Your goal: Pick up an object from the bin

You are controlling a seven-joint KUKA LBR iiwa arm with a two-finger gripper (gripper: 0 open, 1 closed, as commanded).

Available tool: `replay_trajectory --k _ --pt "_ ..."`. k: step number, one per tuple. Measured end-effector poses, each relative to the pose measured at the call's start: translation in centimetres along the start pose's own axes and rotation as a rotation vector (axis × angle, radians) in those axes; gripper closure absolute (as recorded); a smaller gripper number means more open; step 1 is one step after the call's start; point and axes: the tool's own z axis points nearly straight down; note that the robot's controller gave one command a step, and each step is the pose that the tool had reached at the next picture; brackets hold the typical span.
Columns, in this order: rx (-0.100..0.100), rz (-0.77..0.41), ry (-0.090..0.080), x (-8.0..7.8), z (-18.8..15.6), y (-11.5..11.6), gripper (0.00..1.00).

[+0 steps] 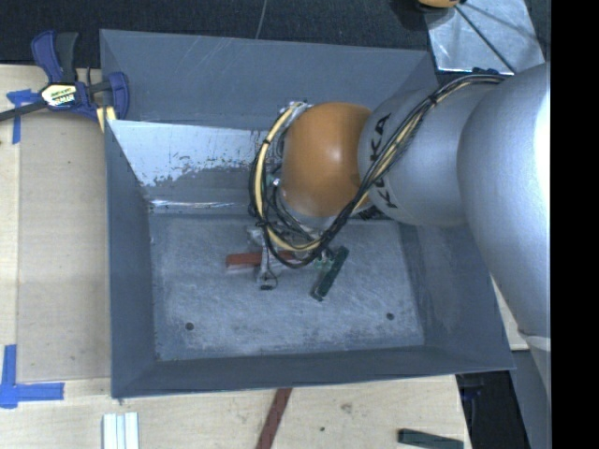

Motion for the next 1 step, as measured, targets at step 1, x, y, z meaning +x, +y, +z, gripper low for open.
replay_trajectory --k 1 --pt "0.001 -0.011 -0.002 -0.21 -16.14 -0.58 1.00"
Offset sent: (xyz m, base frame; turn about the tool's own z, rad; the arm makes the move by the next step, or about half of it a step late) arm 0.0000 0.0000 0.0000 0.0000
